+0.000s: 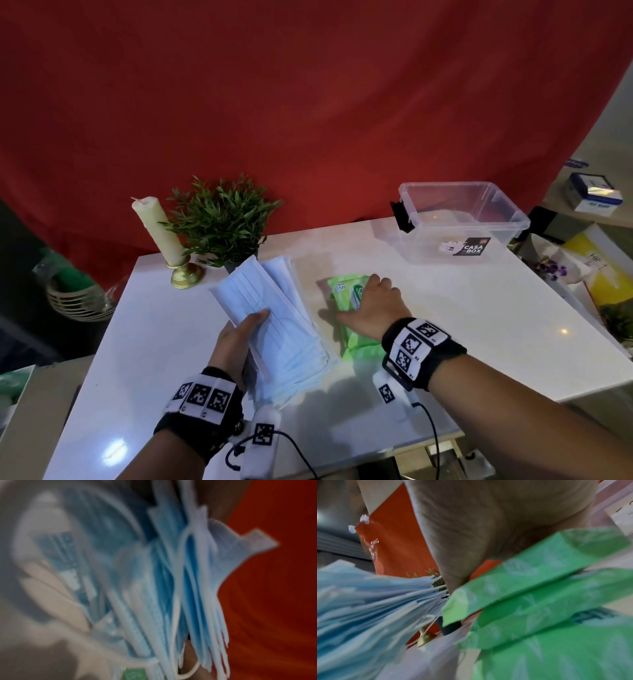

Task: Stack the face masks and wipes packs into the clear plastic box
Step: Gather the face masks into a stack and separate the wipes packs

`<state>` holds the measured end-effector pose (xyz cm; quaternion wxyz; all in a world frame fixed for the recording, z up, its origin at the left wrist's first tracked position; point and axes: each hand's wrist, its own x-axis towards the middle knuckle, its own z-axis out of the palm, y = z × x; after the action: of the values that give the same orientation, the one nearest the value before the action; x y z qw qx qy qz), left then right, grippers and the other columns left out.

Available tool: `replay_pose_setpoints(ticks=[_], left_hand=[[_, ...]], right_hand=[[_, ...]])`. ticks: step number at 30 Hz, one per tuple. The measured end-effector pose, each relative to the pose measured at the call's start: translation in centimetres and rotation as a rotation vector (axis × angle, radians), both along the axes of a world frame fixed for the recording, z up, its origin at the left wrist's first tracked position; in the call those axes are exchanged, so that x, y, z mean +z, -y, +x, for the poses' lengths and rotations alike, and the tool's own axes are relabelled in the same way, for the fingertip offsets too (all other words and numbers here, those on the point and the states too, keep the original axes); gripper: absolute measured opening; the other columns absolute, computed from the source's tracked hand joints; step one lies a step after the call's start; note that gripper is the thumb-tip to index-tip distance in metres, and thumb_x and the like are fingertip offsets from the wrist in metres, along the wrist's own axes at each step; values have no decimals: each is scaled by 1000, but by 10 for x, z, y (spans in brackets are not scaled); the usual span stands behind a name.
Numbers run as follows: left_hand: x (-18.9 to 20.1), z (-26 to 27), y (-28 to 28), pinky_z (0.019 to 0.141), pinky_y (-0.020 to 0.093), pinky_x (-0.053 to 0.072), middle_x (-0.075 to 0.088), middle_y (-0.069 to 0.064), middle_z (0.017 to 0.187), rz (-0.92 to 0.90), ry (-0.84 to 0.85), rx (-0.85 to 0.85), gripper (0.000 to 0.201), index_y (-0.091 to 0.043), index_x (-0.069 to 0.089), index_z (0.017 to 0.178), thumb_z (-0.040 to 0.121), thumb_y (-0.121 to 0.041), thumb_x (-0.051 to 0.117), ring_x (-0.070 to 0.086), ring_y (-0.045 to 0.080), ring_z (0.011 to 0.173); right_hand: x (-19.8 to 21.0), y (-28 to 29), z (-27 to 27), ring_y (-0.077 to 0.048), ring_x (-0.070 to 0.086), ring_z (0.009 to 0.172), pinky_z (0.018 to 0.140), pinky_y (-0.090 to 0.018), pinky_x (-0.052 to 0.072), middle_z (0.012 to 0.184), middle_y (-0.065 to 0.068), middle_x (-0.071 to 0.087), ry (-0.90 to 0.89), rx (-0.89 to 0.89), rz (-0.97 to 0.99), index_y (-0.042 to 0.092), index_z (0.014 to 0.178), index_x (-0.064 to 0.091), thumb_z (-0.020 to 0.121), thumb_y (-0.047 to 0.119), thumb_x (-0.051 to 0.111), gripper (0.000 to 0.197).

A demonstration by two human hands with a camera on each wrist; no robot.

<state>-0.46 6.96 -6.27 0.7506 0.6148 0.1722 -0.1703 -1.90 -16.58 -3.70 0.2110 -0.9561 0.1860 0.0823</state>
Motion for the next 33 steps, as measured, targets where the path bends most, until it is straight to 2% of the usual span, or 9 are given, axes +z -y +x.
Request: replay_pose_setpoints(ticks=[5, 7, 10, 15, 23, 25, 29, 31, 33], left_hand=[[8, 2, -9, 88, 62, 54, 75, 20, 104, -10, 55, -42, 51, -9, 61, 120, 77, -31, 78, 71, 42, 95], [11, 0, -8, 85, 56, 57, 75, 18, 105, -35, 75, -79, 44, -9, 60, 122, 83, -25, 74, 72, 39, 95], [20, -4, 1, 81, 50, 59, 76, 16, 106, -86, 111, -147, 38, -11, 60, 122, 86, -21, 70, 73, 37, 95], [33, -9, 20, 93, 57, 54, 73, 16, 114, -145, 202, -239, 52, -16, 59, 129, 81, -28, 73, 71, 36, 103], [41, -4, 26, 78, 37, 61, 74, 9, 114, -82, 390, -374, 46, -17, 58, 126, 84, -4, 72, 73, 25, 102], [38, -4, 23, 79, 34, 61, 74, 9, 113, -55, 478, -389, 52, -15, 59, 124, 78, 5, 75, 73, 23, 102], [16, -10, 11, 81, 27, 60, 76, 5, 110, 51, 554, -411, 61, -9, 64, 121, 66, 7, 85, 72, 17, 103], [-3, -13, 7, 85, 31, 59, 72, 10, 119, 74, 523, -414, 84, -4, 56, 130, 55, -3, 94, 69, 22, 110], [-21, -16, 7, 86, 34, 59, 67, 13, 126, 81, 450, -412, 109, -3, 43, 139, 46, -8, 99, 66, 25, 116]], right_hand=[[24, -9, -6, -33, 41, 124, 100, -44, 40, 135, -14, 45, 98, 1, -201, 4, 142, 32, 71, 82, 41, 106], [39, -18, -8, -30, 41, 126, 100, -40, 40, 139, -14, 46, 223, 38, 35, 4, 142, 35, 81, 70, 48, 90], [53, -42, -13, -23, 45, 131, 98, -34, 39, 149, -6, 41, 149, 0, 640, 8, 148, 31, 76, 74, 55, 101], [40, -75, -14, -20, 52, 125, 103, -34, 41, 141, 0, 48, 30, -82, 910, 13, 145, 33, 60, 80, 60, 112], [42, -66, -20, -19, 67, 94, 88, -38, 56, 104, -5, 69, 239, -159, 1006, 14, 104, 59, 79, 18, 70, 28], [38, -64, -24, -19, 68, 94, 87, -37, 57, 104, -5, 71, 305, -94, 982, 16, 107, 59, 75, 8, 68, 35], [20, -63, -39, 8, 61, 77, 63, -5, 46, 92, 9, 62, 340, -1, 952, 21, 114, 49, 79, -10, 63, 49], [8, -68, -47, 2, 66, 86, 70, -8, 49, 98, 6, 66, 294, 37, 976, 15, 123, 49, 74, -9, 65, 57], [-5, -71, -51, -14, 68, 106, 86, -28, 56, 114, -3, 70, 284, 71, 1012, 13, 133, 48, 61, 1, 66, 75]])
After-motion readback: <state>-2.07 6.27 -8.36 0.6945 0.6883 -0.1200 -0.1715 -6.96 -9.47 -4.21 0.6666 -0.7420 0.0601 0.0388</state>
